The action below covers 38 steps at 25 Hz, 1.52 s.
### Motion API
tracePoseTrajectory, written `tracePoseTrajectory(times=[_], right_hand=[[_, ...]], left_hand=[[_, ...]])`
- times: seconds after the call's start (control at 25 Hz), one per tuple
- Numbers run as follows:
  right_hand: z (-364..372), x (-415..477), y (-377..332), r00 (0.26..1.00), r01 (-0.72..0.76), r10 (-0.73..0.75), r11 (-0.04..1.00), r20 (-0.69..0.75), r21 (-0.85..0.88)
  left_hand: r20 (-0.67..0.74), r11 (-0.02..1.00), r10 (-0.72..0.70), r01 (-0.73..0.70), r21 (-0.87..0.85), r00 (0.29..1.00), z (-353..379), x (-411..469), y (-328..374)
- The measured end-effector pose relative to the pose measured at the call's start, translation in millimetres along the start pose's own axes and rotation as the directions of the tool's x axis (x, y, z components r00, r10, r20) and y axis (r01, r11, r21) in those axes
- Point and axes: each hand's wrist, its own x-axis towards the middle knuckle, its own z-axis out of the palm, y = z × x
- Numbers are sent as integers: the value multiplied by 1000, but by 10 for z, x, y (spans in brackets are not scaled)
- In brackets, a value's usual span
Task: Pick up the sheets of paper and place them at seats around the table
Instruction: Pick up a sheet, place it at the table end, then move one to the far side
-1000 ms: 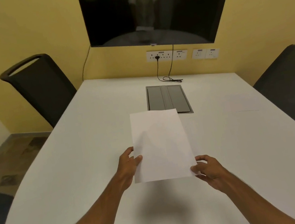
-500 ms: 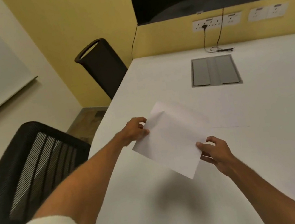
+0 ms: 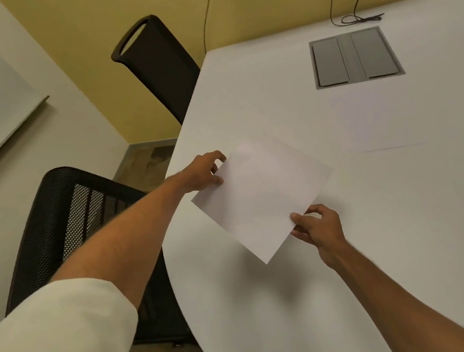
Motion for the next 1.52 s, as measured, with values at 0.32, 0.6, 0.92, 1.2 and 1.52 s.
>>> tracePoseTrajectory(times=[0.32, 0.6, 0.92, 1.2, 1.52], right_hand=[[897, 143, 1008, 951, 2, -13, 999, -310, -37], [1441, 260, 1493, 878, -20, -90, 974, -471, -224], [1597, 267, 1696, 843, -73, -165, 908, -511, -413], [1699, 270, 1726, 835, -131, -159, 872, -526, -472], [1654, 213, 1670, 910, -173, -149, 711, -386, -682]], left_hand=[[202, 953, 260, -285, 105, 944, 452, 697, -855], [251, 934, 306, -340, 105, 918, 718, 1118, -1421], [352, 909, 354, -407, 88, 867, 889, 1319, -1692], [346, 890, 379, -441, 119, 858, 938, 1357, -1783], [415, 858, 404, -495, 138, 815, 844, 1489, -1810]])
